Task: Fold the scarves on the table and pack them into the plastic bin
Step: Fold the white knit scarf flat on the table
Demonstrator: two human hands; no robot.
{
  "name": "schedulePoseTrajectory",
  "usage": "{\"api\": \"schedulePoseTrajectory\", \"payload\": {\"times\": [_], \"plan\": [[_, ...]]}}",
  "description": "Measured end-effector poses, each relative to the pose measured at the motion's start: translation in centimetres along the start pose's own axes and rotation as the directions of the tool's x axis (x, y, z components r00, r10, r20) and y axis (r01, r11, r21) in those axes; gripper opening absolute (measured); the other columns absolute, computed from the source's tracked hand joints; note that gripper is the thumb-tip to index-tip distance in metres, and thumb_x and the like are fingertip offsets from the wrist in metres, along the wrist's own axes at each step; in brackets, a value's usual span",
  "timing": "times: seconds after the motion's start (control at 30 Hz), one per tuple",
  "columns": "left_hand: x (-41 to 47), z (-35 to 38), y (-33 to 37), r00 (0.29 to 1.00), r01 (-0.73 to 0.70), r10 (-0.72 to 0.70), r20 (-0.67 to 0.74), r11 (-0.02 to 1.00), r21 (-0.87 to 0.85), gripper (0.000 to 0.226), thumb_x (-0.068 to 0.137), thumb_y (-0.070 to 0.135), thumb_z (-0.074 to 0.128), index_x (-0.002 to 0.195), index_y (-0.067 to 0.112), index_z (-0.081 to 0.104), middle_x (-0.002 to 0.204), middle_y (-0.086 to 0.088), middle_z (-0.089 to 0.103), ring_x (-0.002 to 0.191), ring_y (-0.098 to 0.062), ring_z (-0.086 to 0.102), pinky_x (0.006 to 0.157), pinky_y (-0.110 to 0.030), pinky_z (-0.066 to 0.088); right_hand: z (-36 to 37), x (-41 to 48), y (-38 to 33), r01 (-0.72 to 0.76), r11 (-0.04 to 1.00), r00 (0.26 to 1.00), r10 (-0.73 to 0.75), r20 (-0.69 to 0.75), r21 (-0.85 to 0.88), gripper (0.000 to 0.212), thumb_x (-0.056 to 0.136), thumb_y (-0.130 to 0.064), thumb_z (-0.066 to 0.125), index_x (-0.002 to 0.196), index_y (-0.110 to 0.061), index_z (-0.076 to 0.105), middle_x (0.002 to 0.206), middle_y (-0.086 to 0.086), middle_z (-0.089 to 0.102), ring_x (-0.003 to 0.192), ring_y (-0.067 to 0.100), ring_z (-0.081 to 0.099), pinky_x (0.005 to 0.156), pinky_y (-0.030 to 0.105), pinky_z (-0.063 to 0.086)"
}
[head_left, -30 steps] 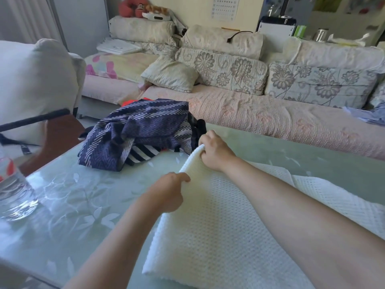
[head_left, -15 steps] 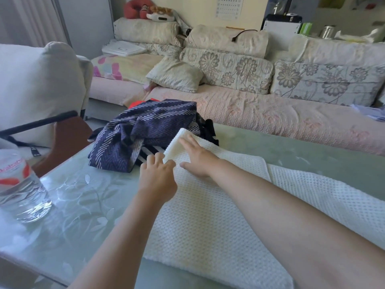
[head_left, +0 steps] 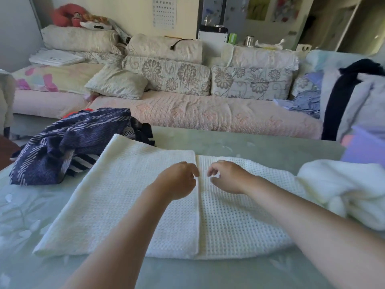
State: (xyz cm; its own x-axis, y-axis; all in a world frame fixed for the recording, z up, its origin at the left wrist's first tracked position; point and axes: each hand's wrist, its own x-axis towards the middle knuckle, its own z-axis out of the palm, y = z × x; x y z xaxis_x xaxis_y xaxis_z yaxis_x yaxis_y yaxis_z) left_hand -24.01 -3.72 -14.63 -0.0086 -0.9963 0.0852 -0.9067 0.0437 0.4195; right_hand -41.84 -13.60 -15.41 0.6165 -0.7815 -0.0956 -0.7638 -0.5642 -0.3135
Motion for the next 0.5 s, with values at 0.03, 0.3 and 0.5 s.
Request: {"api": "schedulePoseTrajectory", "payload": {"times": [0.03,0.3,0.5], "plan": [[0.2,0.6,1.5,0.999,-0.037,0.037,0.038,0.999,-0.002,0.021,0.093,0.022,0.053,0.11,0.03,0.064,0.108,0.008,0.061,0.095,-0.012,0.059,0.087,-0.032,0.052,-0.3,-1.5,1.2,-0.018,1.0,1.0,0.018,0.015,-0.002,0.011,0.09,-0.031,0.06,0.101,-0.032,0.064,0.109,-0.011,0.059,0.099,0.012,0.058,0.085,0.028,0.046],[-0.1,6.8,10.7,0.87,-0.242,0.225,0.439,0.97,-0.019,0.034,0.074,0.059,0.074,0.093,0.032,0.066,0.094,0.017,0.065,0.088,-0.006,0.061,0.084,-0.032,0.055,-1.7,-12.3,7.8,-0.146,0.988,0.928,0.157,0.338,-0.056,0.046,0.06,-0.062,0.08,0.088,-0.032,0.06,0.092,-0.014,0.061,0.084,0.008,0.059,0.075,0.031,0.051],[-1.2,8.9,13.0,0.808,-0.427,0.301,0.507,0.891,0.151,0.062,0.061,0.069,0.077,0.108,0.034,0.057,0.103,0.015,0.056,0.092,-0.009,0.053,0.084,-0.029,0.048,-2.0,-14.5,10.0,-0.055,0.957,0.878,0.182,0.443,-0.285,0.075,0.057,-0.043,0.091,0.115,-0.039,0.043,0.116,-0.007,0.046,0.101,0.015,0.049,0.083,0.037,0.049]]}}
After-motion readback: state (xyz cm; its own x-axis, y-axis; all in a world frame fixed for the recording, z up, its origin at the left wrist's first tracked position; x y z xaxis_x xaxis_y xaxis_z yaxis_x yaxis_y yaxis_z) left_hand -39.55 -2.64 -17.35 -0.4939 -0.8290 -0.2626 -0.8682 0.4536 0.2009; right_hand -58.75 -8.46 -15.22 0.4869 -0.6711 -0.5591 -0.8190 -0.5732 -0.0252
